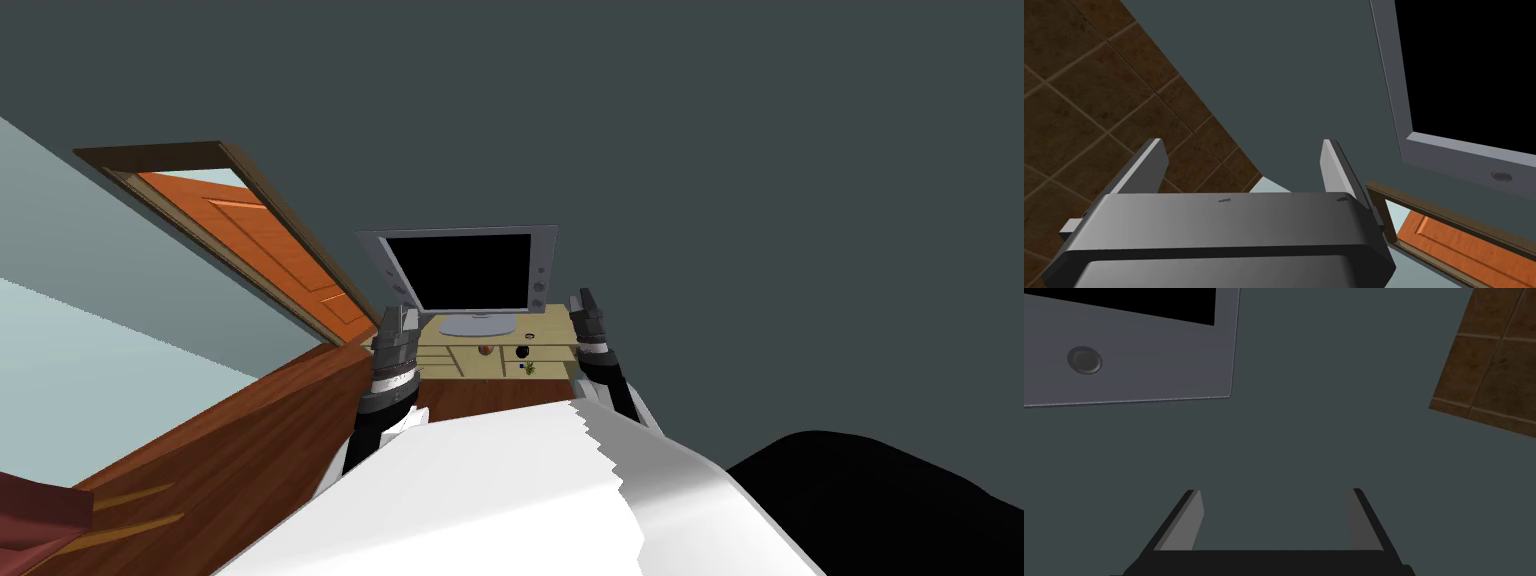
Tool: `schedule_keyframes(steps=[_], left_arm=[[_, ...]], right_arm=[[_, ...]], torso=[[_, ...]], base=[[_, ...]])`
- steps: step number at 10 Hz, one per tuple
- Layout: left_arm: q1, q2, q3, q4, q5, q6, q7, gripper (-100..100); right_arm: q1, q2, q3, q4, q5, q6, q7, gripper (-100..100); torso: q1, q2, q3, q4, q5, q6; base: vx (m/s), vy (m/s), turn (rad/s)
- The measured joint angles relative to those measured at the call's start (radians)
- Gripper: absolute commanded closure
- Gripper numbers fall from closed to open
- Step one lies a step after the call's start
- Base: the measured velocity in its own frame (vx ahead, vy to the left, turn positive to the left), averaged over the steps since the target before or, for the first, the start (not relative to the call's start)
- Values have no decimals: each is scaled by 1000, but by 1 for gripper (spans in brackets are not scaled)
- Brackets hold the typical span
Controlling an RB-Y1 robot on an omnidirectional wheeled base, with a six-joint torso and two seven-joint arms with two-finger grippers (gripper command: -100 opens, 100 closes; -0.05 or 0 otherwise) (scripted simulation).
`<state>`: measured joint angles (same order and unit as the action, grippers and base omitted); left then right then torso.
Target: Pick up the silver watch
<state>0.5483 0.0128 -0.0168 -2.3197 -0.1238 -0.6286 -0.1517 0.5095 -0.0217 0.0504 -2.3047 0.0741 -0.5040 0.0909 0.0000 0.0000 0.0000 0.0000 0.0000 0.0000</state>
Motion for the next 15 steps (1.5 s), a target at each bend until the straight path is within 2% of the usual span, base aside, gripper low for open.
schedule_keyframes(steps=[2, 4, 5, 7, 8, 11, 13, 14, 15], left_arm=[[0, 0, 0, 0, 0, 0, 0, 0], [0, 0, 0, 0, 0, 0, 0, 0], [0, 0, 0, 0, 0, 0, 0, 0], [0, 0, 0, 0, 0, 0, 0, 0], [0, 0, 0, 0, 0, 0, 0, 0], [0, 0, 0, 0, 0, 0, 0, 0], [0, 0, 0, 0, 0, 0, 0, 0], [0, 0, 0, 0, 0, 0, 0, 0], [0, 0, 0, 0, 0, 0, 0, 0]], right_arm=[[-12, -49, 2, 38, -11, 17, 7, -100], [-8, -93, 8, 48, -26, 57, 15, -100], [-17, -110, 12, 76, -33, 73, 23, -100], [-19, -141, 27, 122, -50, 109, 41, -100], [-34, -159, 28, 156, -62, 130, 49, -100], [-44, -201, 30, 189, -91, 205, 62, -100], [-42, -220, 37, 228, -106, 224, 74, -100], [-55, -240, 37, 264, -121, 242, 79, -100], [-63, -247, 39, 279, -128, 261, 84, -100]], torso=[[1, -1, -1, 0, 0, 0], [3, -1, -1, 0, 1, 0], [3, -2, -1, 0, 1, 0], [4, -3, -2, -1, 1, 0], [3, -3, -2, -1, 1, 0], [4, -2, -1, 0, 1, 0], [3, -2, -1, 0, 1, 0], [3, -2, -1, -1, 1, 0], [3, -2, -1, 0, 1, 0]], base=[[18, 32, 71], [21, 47, 89], [31, 55, 111], [37, 53, 107], [23, 34, 41], [23, 48, 90], [30, 47, 129], [27, 42, 47], [27, 39, 80]])
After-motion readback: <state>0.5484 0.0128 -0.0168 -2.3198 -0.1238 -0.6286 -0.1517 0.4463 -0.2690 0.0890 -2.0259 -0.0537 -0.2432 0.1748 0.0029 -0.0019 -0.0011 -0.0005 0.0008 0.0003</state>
